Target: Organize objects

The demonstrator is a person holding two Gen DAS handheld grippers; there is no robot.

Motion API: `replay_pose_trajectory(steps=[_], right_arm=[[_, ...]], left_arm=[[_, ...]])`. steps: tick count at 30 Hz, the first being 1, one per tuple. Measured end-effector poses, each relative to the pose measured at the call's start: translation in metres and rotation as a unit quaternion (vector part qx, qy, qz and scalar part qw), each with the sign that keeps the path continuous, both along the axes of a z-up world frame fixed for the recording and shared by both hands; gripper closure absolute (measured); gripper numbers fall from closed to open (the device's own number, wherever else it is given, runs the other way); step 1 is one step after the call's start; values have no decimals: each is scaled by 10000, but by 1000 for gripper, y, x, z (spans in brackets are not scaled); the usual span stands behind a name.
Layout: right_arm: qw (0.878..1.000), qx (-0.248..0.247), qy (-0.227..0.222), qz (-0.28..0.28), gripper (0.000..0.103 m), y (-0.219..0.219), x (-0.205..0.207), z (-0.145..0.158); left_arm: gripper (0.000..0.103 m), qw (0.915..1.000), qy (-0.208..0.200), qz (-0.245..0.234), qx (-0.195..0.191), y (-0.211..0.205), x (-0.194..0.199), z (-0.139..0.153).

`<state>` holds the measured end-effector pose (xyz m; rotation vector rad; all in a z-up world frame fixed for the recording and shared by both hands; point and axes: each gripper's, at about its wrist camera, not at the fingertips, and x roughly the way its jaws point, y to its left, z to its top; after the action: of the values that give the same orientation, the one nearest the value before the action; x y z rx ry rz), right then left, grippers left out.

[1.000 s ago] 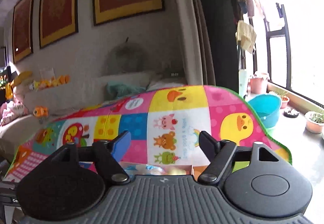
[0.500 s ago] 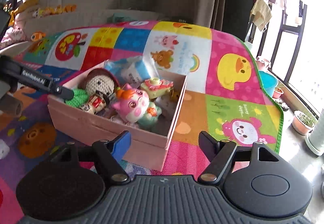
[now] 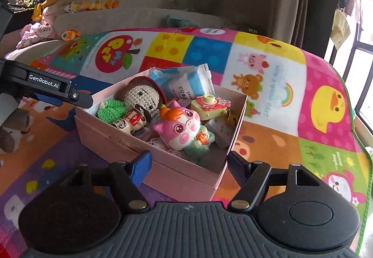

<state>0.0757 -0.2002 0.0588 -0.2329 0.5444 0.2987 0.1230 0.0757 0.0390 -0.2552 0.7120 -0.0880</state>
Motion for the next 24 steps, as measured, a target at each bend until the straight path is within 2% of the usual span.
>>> replay_pose_trajectory(steps=[1,3,6,9,10,11,12,14,16,19,21,24], right_arm=[[10000,-44,-26,2,31,7,4,0],[9999,-135,-51,-81,31,18,11,0],[9992,-247,-17,-302,31,24,16,2],[9983,-88,219,-529,31,21,8,6],[9980,29,280,-557,28,20,0,7],[9972,133,344,-648,18,19,-10,7],[9957,246,411,-789,14,17,-21,5],[9913,491,637,-1039,6,13,-41,-2],[9844,772,986,-1234,0,8,-60,-12],[9768,904,1350,-1398,0,5,-82,-28],[9766,669,1375,-1515,0,10,-92,-39],[9819,383,1052,-1527,0,16,-103,-46]], left_arm=[[2,10000,0,12,-72,6,1,-3],[2,9997,-7,-65,-243,13,2,-7],[2,9995,-83,-137,-276,14,1,-8],[3,9988,-429,-101,-211,13,-12,-6],[3,9979,-635,-27,-152,12,-21,-3],[3,9966,-813,36,-101,12,-32,1],[3,9954,-953,51,-64,11,-44,5],[3,9944,-1050,-118,16,6,-72,9],[3,9941,-925,-524,219,-7,-101,7],[3,9920,-625,-858,683,-31,-141,-8],[3,9913,-491,-861,863,-43,-156,-22],[3,9899,-313,-626,1234,-58,-159,-36]])
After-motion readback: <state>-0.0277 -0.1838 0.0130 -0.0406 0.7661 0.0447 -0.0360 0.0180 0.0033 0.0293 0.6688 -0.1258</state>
